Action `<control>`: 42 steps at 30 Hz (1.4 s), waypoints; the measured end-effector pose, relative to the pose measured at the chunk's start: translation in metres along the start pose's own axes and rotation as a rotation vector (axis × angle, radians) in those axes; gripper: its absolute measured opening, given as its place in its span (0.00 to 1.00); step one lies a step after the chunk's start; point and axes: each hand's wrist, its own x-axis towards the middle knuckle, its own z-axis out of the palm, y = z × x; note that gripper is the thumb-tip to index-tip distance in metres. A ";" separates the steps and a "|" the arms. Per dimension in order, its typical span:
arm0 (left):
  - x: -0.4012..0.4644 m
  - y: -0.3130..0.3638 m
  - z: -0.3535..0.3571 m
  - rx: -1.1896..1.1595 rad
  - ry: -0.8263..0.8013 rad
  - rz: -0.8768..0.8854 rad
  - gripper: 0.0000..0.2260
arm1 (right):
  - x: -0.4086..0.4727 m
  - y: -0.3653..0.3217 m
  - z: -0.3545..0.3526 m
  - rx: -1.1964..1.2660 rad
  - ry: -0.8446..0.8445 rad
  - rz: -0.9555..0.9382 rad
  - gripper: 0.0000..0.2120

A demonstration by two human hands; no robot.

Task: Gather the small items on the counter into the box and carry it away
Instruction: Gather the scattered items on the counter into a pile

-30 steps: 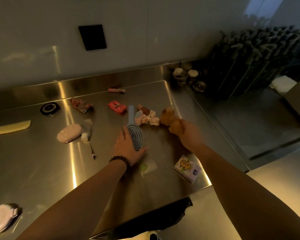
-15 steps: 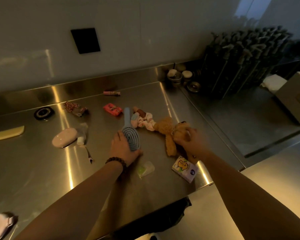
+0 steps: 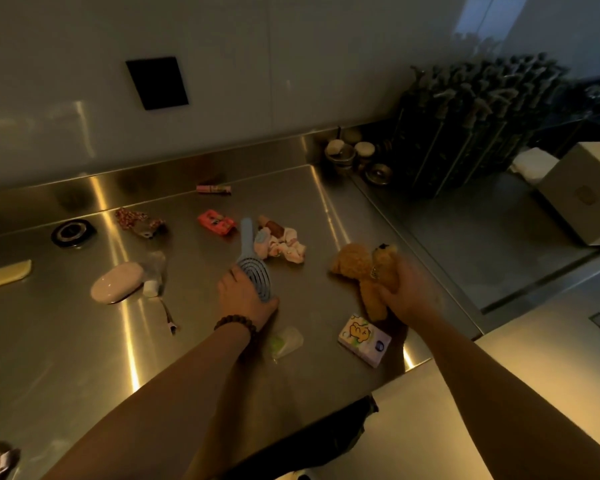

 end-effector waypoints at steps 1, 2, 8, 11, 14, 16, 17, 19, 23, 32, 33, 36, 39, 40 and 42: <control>-0.001 -0.002 -0.001 -0.026 0.009 -0.005 0.47 | -0.004 -0.009 0.001 -0.006 0.067 -0.063 0.34; -0.001 -0.004 -0.002 -0.051 0.020 -0.008 0.45 | -0.007 -0.021 0.002 -0.006 0.152 -0.141 0.35; -0.007 -0.015 -0.014 -0.196 0.013 -0.015 0.45 | 0.008 -0.119 0.037 -0.042 0.145 -0.530 0.25; -0.011 -0.025 -0.019 -0.247 0.048 -0.004 0.43 | 0.025 -0.147 0.061 -0.062 -0.056 -0.433 0.27; -0.016 -0.038 -0.024 -0.239 0.062 0.007 0.45 | 0.036 -0.156 0.075 -0.108 -0.149 -0.319 0.25; -0.019 -0.043 -0.027 -0.238 0.068 0.018 0.45 | 0.038 -0.155 0.076 -0.101 -0.125 -0.312 0.17; -0.019 -0.044 -0.028 -0.242 0.073 0.024 0.45 | 0.038 -0.153 0.075 -0.093 -0.099 -0.323 0.15; -0.019 -0.044 -0.031 -0.249 0.088 0.040 0.43 | 0.035 -0.147 0.067 -0.029 -0.044 -0.349 0.13; -0.022 -0.028 -0.034 -0.317 0.097 0.104 0.41 | 0.019 -0.129 0.037 0.155 0.099 -0.402 0.15; -0.035 0.045 -0.026 -0.379 0.032 0.401 0.41 | -0.030 -0.023 -0.044 0.228 0.350 -0.173 0.17; -0.038 0.050 -0.023 -0.376 0.022 0.428 0.41 | -0.038 -0.013 -0.045 0.227 0.343 -0.160 0.17; -0.044 0.061 -0.016 -0.360 0.016 0.486 0.40 | -0.056 0.007 -0.031 0.207 0.192 -0.191 0.16; -0.050 0.065 -0.010 -0.348 -0.015 0.508 0.42 | -0.069 0.016 -0.013 0.049 0.035 -0.155 0.15; -0.051 0.064 -0.009 -0.343 -0.025 0.518 0.42 | -0.071 0.017 -0.011 0.014 0.014 -0.144 0.15; -0.053 0.064 -0.011 -0.341 -0.058 0.542 0.43 | -0.076 0.013 -0.010 0.048 0.047 -0.132 0.19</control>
